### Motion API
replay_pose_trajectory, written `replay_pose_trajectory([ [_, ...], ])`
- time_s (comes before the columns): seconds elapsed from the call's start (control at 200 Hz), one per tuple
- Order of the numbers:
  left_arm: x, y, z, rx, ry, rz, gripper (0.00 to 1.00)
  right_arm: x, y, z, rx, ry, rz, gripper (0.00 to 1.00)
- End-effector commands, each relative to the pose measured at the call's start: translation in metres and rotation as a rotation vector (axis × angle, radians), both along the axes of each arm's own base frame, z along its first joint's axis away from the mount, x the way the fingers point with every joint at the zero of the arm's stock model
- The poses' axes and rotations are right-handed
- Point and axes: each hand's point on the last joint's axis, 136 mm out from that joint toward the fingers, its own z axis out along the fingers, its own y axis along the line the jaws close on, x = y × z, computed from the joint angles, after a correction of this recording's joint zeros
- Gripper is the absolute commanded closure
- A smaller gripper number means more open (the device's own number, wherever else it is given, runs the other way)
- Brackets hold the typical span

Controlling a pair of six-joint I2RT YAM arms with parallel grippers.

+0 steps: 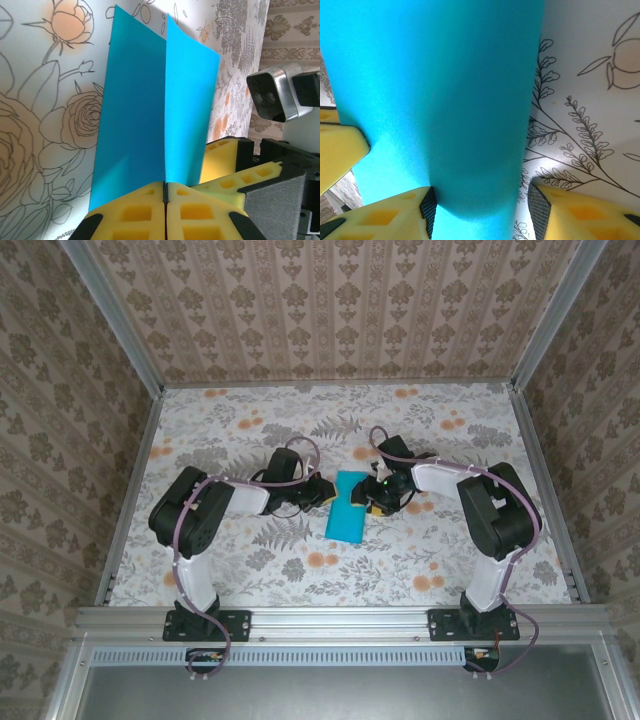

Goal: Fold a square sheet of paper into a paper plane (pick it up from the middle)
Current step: Fold the square sheet of paper in half at the center of the table, then hold the square sheet of paper at the center of the table.

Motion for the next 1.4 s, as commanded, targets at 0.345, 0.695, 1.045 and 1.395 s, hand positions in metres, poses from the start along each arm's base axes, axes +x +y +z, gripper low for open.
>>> replay_pose_trajectory([
  [0.345, 0.02, 0.034, 0.025, 0.102, -0.057, 0.055, 0.5, -0.014, -0.031, -0.048, -0.199, 0.107, -0.057, 0.51],
  [0.695, 0.026, 0.082, 0.041, 0.332, -0.163, 0.11, 0.24, -0.028, -0.041, -0.074, -0.309, 0.187, -0.022, 0.45],
  [1.045, 0.029, 0.096, 0.047, 0.421, -0.292, 0.074, 0.05, -0.045, -0.057, -0.091, -0.439, 0.255, 0.023, 0.41],
  [1.395, 0.028, 0.097, 0.04, 0.444, -0.305, 0.053, 0.0, -0.049, -0.067, -0.103, -0.515, 0.294, 0.021, 0.39],
])
